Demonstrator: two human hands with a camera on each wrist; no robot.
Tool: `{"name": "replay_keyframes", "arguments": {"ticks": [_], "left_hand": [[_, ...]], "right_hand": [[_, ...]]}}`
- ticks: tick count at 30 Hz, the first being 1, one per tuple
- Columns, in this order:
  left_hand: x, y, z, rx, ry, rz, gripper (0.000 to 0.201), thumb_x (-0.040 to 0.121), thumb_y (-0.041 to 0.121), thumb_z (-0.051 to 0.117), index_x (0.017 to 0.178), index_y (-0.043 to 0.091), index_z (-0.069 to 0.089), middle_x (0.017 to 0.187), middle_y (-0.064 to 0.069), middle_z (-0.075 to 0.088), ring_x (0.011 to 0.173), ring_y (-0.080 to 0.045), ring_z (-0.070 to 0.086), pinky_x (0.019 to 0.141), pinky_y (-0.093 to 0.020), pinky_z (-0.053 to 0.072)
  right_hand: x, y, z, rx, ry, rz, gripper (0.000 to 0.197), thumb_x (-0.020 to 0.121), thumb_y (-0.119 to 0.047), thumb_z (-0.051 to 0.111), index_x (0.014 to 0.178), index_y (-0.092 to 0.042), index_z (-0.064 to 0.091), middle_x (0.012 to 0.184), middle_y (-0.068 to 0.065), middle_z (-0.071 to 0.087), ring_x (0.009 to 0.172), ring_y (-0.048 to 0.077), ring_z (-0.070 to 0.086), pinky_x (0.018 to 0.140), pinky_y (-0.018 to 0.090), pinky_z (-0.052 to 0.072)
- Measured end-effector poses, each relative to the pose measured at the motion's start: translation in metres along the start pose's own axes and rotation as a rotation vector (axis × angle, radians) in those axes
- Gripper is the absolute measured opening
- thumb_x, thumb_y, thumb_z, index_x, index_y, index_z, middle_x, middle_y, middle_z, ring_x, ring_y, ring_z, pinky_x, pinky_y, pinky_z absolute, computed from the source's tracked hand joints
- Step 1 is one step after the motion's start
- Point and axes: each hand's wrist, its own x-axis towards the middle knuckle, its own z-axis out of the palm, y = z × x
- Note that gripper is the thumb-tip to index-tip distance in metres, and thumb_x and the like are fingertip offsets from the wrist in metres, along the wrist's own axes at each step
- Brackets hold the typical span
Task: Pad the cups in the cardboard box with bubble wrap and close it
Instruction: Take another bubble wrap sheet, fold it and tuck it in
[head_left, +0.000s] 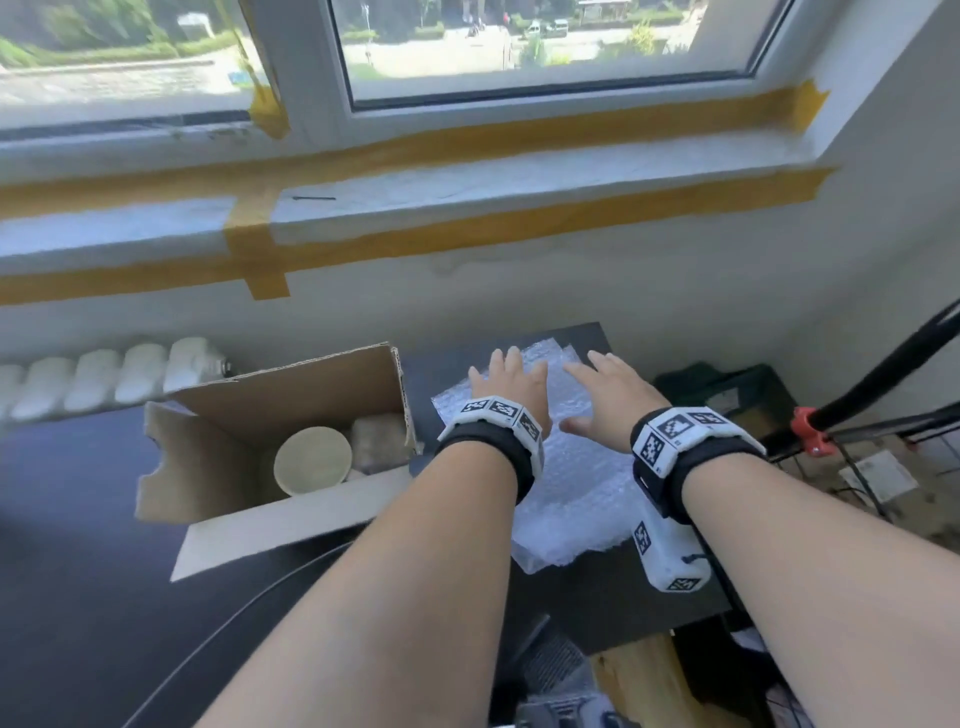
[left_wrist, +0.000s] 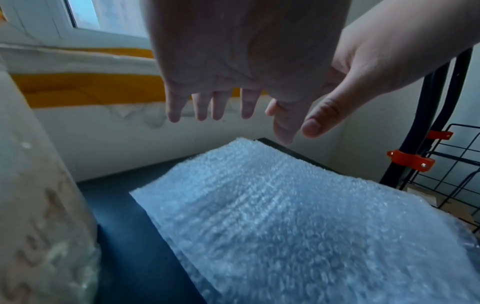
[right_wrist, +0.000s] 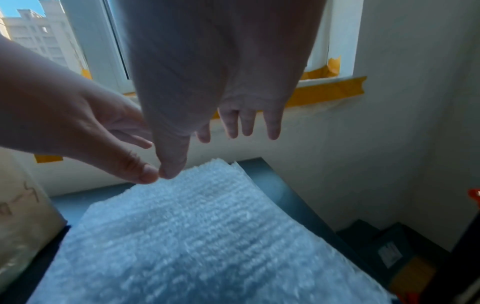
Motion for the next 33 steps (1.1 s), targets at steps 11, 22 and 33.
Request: {"name": "replay_keyframes", "arguments": {"ticks": [11,22,33], "left_hand": [[0.027,0.003,0.048,-0.118,-0.169,-0.105,0.096,0.078,0.041,0.076,0.151,0.031,0.015,0.163,-0.008,-0.008,0.150,-0.034,-0.002,0.110,-0.064,0.028],[0.028,-0.002,0.057,-0.130,-0.142,-0.102,0.102,0.078,0.031,0.079,0.153,0.033,0.011,0.163,-0.009,-0.009,0.150,-0.033,-0.005,0.114,-0.061,0.022],[-0.009,-0.005,-0.018,-0.418,0.031,-0.204,0.063,0.090,0.023,0.055,0.148,0.025,0.029,0.153,-0.011,0.027,0.134,-0.034,0.039,0.105,-0.049,0.041]], "right_hand": [[0.028,0.029,0.053,0.113,-0.122,0.045,0.081,0.084,-0.041,0.067,0.151,-0.024,0.023,0.157,0.008,0.019,0.137,0.029,0.036,0.106,0.039,0.040],[0.025,0.026,0.047,0.330,0.008,0.153,0.037,0.088,-0.005,0.049,0.112,-0.030,0.063,0.123,0.006,0.061,0.093,0.026,0.061,0.073,0.030,0.051],[-0.003,-0.002,-0.025,0.913,0.272,0.204,0.035,0.080,0.007,0.047,0.090,-0.017,0.071,0.086,0.003,0.065,0.064,0.015,0.052,0.056,0.022,0.041]]}}
